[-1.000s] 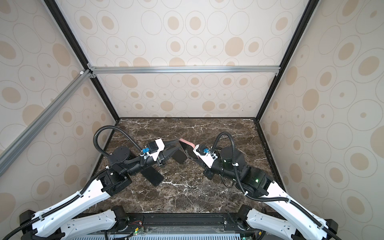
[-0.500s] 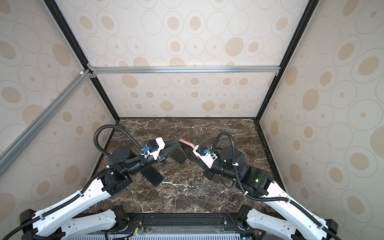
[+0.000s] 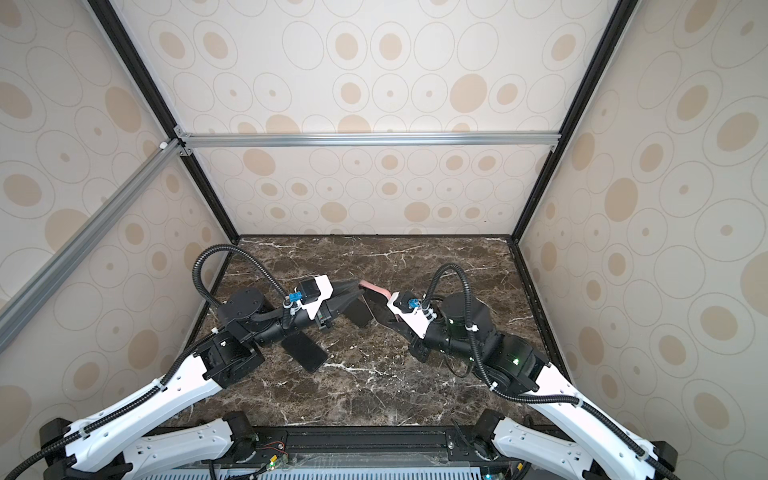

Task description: Take the phone out of the phone case

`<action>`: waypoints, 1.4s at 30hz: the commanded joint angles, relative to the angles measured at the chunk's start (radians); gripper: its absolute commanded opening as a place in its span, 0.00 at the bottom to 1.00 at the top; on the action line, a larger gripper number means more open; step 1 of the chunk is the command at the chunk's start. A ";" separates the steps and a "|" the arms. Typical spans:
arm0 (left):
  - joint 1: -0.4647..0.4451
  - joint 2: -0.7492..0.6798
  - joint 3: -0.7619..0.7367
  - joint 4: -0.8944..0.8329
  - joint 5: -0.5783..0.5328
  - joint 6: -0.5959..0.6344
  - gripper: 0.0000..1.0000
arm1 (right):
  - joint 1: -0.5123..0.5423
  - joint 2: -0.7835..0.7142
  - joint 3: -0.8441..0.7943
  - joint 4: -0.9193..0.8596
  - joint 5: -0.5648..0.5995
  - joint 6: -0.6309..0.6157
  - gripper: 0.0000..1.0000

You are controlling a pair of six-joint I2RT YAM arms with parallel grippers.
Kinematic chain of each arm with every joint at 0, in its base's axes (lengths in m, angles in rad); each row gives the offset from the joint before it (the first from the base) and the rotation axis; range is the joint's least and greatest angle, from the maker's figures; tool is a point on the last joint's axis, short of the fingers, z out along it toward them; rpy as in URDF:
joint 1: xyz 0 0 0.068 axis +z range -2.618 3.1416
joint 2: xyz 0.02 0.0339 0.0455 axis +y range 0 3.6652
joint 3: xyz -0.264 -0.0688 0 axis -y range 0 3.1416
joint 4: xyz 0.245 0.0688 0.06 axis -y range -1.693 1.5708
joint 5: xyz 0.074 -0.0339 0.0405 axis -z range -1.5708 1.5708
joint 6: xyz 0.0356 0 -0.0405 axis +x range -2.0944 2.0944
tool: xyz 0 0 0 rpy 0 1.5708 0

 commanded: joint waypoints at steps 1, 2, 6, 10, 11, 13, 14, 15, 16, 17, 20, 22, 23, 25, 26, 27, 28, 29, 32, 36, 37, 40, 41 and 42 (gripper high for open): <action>-0.018 0.042 0.015 -0.105 0.196 -0.004 0.20 | 0.013 -0.005 0.038 0.098 -0.125 -0.065 0.00; -0.017 0.046 0.010 -0.103 0.212 -0.015 0.21 | 0.012 -0.006 0.037 0.101 -0.129 -0.064 0.00; -0.019 0.063 -0.008 -0.101 0.266 -0.035 0.25 | 0.012 -0.005 0.032 0.112 -0.151 -0.060 0.00; -0.018 0.075 -0.011 -0.108 0.272 -0.035 0.27 | 0.012 0.002 0.038 0.103 -0.172 -0.065 0.00; -0.018 0.076 -0.011 -0.109 0.269 -0.033 0.27 | 0.012 0.002 0.037 0.101 -0.172 -0.066 0.00; -0.019 0.075 -0.013 -0.106 0.261 -0.032 0.28 | 0.013 0.002 0.035 0.100 -0.170 -0.067 0.00; -0.019 0.074 -0.013 -0.103 0.254 -0.032 0.29 | 0.013 0.002 0.036 0.101 -0.161 -0.065 0.00; -0.018 0.070 -0.015 -0.099 0.242 -0.032 0.29 | 0.012 0.002 0.035 0.099 -0.152 -0.065 0.00; -0.019 0.066 -0.017 -0.094 0.227 -0.032 0.32 | 0.012 0.001 0.035 0.097 -0.141 -0.063 0.00; -0.019 0.059 -0.020 -0.084 0.197 -0.037 0.38 | 0.012 0.000 0.032 0.099 -0.115 -0.055 0.00; -0.018 0.025 -0.038 -0.043 0.102 -0.054 0.52 | 0.012 0.000 0.029 0.087 -0.046 -0.043 0.00; -0.019 0.002 -0.041 -0.026 0.048 -0.057 0.56 | 0.012 -0.002 0.022 0.085 -0.002 -0.033 0.00; -0.019 -0.011 -0.043 -0.015 0.014 -0.060 0.56 | 0.012 -0.006 0.016 0.087 0.015 -0.030 0.00; -0.019 -0.038 -0.054 0.009 -0.040 -0.061 0.56 | 0.013 -0.018 0.002 0.103 0.055 -0.012 0.00; -0.019 -0.053 -0.064 0.024 -0.068 -0.061 0.56 | 0.012 -0.022 -0.005 0.109 0.077 -0.003 0.00; -0.019 -0.064 -0.072 0.029 -0.087 -0.058 0.55 | 0.013 -0.025 -0.008 0.112 0.095 0.002 0.00; -0.020 -0.076 -0.075 0.030 -0.103 -0.054 0.54 | 0.013 -0.028 -0.010 0.111 0.115 0.007 0.00; -0.022 -0.083 -0.076 0.030 -0.116 -0.047 0.54 | 0.012 -0.029 -0.011 0.112 0.131 0.014 0.00; -0.037 -0.088 -0.071 0.030 -0.142 -0.028 0.51 | 0.013 -0.019 -0.004 0.097 0.152 0.019 0.00; -0.062 -0.083 -0.059 0.029 -0.170 -0.001 0.44 | 0.012 -0.002 0.009 0.082 0.147 0.022 0.00; -0.067 -0.083 -0.060 0.030 -0.175 0.003 0.42 | 0.013 0.005 0.013 0.078 0.141 0.023 0.00; -0.075 -0.077 -0.055 0.029 -0.187 0.015 0.37 | 0.013 0.017 0.019 0.069 0.112 0.017 0.00; -0.076 -0.074 -0.055 0.055 -0.191 0.018 0.35 | 0.012 0.018 0.020 0.072 0.099 0.015 0.00; -0.076 -0.075 -0.055 0.062 -0.194 0.020 0.34 | 0.012 0.021 0.020 0.071 0.084 0.012 0.00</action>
